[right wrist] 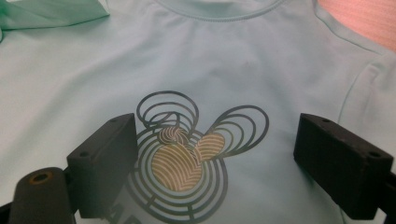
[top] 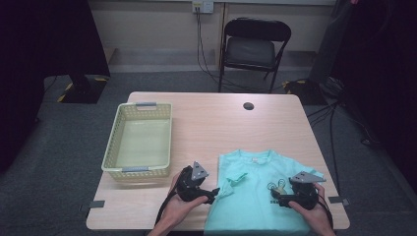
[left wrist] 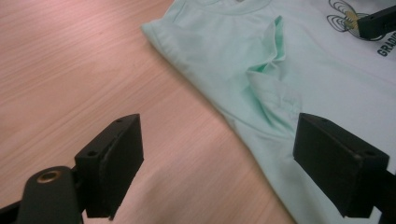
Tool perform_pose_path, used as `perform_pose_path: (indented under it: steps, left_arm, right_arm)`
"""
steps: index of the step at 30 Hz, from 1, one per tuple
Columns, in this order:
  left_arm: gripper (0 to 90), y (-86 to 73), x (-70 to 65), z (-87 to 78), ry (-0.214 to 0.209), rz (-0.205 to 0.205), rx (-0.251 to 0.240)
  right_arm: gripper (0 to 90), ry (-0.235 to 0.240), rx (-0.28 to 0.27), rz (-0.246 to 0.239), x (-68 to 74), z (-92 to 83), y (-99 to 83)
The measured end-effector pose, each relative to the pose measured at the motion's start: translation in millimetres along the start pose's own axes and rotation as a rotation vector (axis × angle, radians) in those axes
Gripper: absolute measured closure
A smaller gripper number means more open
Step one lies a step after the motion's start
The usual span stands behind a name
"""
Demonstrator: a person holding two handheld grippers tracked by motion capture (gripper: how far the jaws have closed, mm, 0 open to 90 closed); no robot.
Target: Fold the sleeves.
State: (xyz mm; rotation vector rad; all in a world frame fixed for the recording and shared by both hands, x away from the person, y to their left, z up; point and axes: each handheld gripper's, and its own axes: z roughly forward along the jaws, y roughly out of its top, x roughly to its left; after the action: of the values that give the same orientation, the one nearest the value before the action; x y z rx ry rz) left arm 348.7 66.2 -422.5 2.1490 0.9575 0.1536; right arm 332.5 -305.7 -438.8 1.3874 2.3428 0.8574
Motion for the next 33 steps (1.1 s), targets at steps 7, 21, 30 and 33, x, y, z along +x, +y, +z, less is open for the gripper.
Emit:
perform_pose_path:
  steps: [7, 21, 30, 33]
  left_arm:
    - [16.9, -11.1, 5.8, -4.3, 0.054, 0.007, 0.048]
    - [13.7, -33.1, 11.6, -2.0, 0.114, -0.03, 0.1]
    - [9.4, -38.1, 13.1, -1.4, 0.101, -0.02, 0.063]
    - [9.4, -37.7, 13.9, -1.8, 0.092, -0.014, 0.069]
  right_arm:
    - [12.8, -0.001, 0.002, -0.002, 0.1, -0.1, 0.2]
    - [12.8, -0.003, 0.002, 0.002, 0.2, -0.7, -0.3]
    - [14.8, -0.012, -0.047, 0.016, -6.0, -17.3, 7.1]
    - [15.0, -0.022, -0.089, 0.022, -16.8, -34.6, 14.9]
